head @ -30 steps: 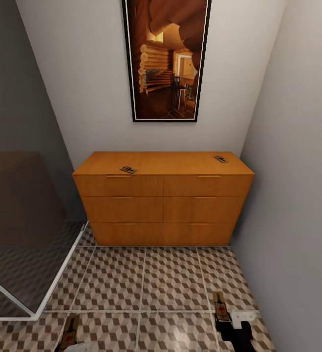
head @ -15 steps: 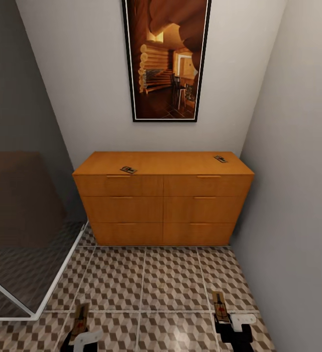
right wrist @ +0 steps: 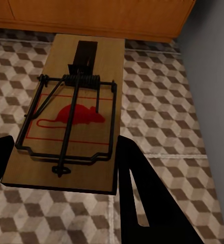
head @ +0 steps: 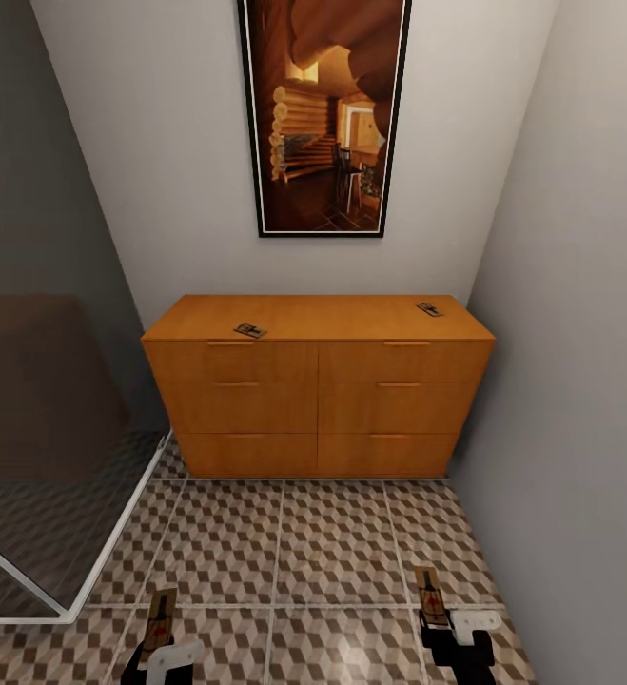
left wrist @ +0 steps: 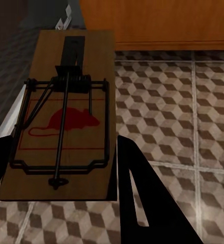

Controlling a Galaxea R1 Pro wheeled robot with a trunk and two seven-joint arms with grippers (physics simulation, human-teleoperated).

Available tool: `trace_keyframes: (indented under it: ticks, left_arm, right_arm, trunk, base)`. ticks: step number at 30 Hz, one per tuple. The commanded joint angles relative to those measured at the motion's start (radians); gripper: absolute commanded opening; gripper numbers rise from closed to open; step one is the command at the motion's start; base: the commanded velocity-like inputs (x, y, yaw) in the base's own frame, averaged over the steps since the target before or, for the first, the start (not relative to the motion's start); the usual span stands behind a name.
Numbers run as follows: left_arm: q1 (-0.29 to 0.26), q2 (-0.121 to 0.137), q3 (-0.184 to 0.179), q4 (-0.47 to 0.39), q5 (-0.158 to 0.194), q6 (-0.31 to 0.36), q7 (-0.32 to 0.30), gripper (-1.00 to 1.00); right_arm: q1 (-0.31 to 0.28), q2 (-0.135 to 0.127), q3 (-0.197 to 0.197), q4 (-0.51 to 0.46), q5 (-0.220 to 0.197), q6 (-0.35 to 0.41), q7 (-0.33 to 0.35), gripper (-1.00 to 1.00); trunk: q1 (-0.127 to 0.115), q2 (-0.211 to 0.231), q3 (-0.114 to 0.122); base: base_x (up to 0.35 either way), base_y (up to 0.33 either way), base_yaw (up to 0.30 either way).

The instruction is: Take the four mousetraps from the cabinet in the bathroom and place them on the bathroom floor. Make sure all four end up on the same floor surface, and ensure that at least two of them are either under or directly next to the same bathroom sink.

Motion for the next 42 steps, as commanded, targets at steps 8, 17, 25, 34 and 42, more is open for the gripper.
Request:
trace_keyframes:
  ticks: [8, 17, 25, 34, 42]
  left_arm:
    - [-0.001, 0.001, -0.009, 0.001, 0.004, -0.002, 0.008, -1.00]
    - [-0.001, 0.001, -0.009, 0.001, 0.003, -0.002, 0.008, -1.00]
    - [-0.001, 0.001, -0.010, 0.001, 0.004, -0.002, 0.008, -1.00]
    - [-0.001, -0.003, -0.010, 0.005, 0.004, -0.002, 0.008, -1.00]
    - [-0.001, -0.006, -0.010, 0.005, 0.004, -0.002, 0.008, -1.00]
  right_arm:
    - [-0.001, 0.002, -0.006, 0.001, 0.007, -0.005, -0.001, -1.00]
    - [-0.001, 0.005, -0.010, 0.001, 0.004, -0.031, -0.005, -1.00]
    - [-0.001, 0.005, -0.010, 0.001, 0.005, -0.031, -0.006, -1.00]
    - [-0.001, 0.005, -0.009, 0.001, 0.005, -0.031, -0.005, -1.00]
    - [-0.001, 0.005, -0.009, 0.001, 0.005, -0.031, -0.005, -1.00]
  trunk:
    - [0.000, 0.000, -0.001]
    - [0.000, 0.000, -0.001]
    - [0.000, 0.000, -0.001]
    - [0.000, 0.000, -0.001]
    - [0.000, 0.000, -0.001]
  base:
    - [0.000, 0.000, 0.000]
    - [0.000, 0.000, 0.105]
    - [0.000, 0.000, 0.282]
    - [0.000, 0.000, 0.286]
    - [0.000, 0.000, 0.286]
